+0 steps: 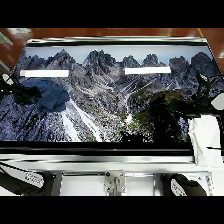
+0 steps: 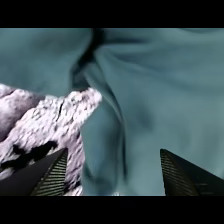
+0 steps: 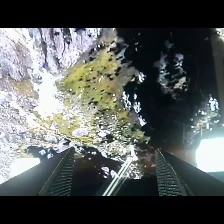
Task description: Fold the shirts.
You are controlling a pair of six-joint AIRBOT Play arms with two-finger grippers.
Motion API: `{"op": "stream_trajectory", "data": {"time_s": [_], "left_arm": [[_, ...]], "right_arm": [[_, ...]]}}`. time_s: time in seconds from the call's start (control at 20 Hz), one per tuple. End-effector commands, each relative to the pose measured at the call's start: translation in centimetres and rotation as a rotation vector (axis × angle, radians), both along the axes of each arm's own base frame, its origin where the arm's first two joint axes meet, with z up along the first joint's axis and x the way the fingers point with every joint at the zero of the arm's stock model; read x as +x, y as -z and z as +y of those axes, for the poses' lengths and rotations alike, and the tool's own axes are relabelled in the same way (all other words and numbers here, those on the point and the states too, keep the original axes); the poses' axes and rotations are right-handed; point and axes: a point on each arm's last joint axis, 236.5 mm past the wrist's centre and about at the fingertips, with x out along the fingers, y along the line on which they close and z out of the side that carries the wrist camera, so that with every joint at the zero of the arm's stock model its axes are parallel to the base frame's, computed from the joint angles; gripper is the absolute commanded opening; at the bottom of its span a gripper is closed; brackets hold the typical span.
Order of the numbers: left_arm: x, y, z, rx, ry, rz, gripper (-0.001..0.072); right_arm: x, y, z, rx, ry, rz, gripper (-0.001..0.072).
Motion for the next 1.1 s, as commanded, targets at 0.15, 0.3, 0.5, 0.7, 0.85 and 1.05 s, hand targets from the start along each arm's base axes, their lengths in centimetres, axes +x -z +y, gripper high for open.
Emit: {"op": "stream_trajectory", "data": {"time_s": [0.15,0.3,0.5,0.7,0.85,1.05], "left_arm": [[2.2,4.3,-2.0,-0.177,-0.069,-0.033,0.0313],[2.7,2.1,-4.0,-0.248,-0.010,-0.070,0.0039],[5.1,-11.5,-9.8,-0.228,0.249,-0.356,0.0038],[-0.7,-25.9,-21.5,-0.210,0.541,-0.556,0.0039],[-6.5,-30.1,-31.4,-0.284,0.742,-0.597,0.0039],[-12.2,-28.0,-44.3,-0.426,0.934,-0.548,0.0039]], "right_arm": [[0.3,-0.1,0.0,0.000,0.003,-0.011,0.0622],[0.4,-0.3,0.5,0.025,0.003,-0.016,0.0622],[1.8,-1.1,0.2,0.004,-0.019,-0.093,0.0621],[1.5,-4.3,0.4,-0.056,-0.149,-0.120,0.0621],[-0.2,-7.2,0.9,-0.060,-0.215,-0.082,0.0621],[-3.5,-8.1,1.5,-0.046,-0.274,0.031,0.0621]]}}
